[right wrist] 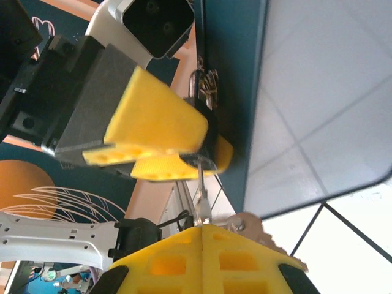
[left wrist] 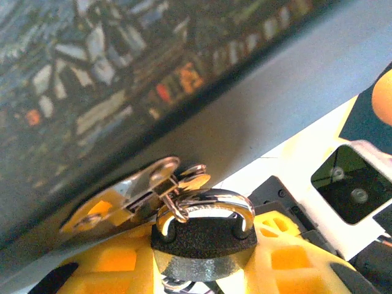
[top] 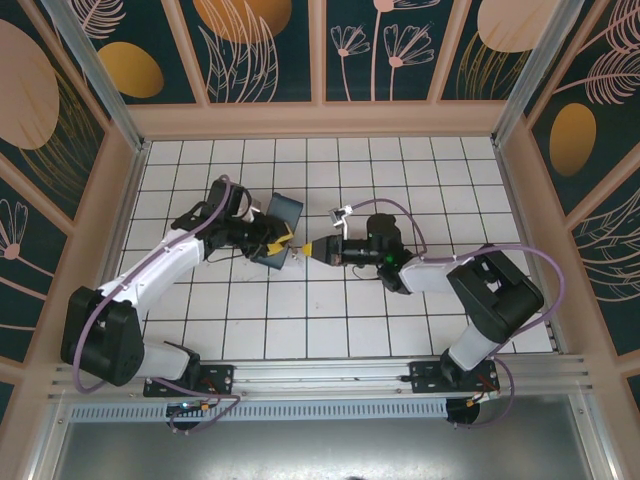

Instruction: Unlock the padlock with the key

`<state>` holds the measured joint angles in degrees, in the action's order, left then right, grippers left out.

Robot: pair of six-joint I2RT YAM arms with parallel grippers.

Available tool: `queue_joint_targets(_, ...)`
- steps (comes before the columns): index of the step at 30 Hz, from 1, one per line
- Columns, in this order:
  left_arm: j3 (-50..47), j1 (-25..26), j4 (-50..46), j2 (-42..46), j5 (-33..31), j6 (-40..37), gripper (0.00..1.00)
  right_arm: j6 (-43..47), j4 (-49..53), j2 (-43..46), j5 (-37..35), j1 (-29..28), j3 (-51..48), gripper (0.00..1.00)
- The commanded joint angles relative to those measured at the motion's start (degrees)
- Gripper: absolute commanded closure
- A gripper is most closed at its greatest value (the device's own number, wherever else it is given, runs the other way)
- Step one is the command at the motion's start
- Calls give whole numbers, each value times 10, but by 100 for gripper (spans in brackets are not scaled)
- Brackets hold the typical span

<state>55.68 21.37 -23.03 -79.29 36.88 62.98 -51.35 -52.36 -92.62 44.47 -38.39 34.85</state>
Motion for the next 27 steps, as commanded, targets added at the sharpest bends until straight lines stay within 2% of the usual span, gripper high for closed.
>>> queue_joint_targets(1,11,-21,11,13,20,-16,86,10,-9,15,2,5,-18,100)
queue_joint_targets(9,7,-23,24,14,26,-7,86,4,-21,2,-3,-1,-9,100)
queue_joint_targets(15,7,-23,26,17,27,-3,86,5,-22,-11,-25,-16,30,81)
queue_joint_targets(27,4,-23,34,23,27,6,87,-2,-27,-52,-31,-33,66,77)
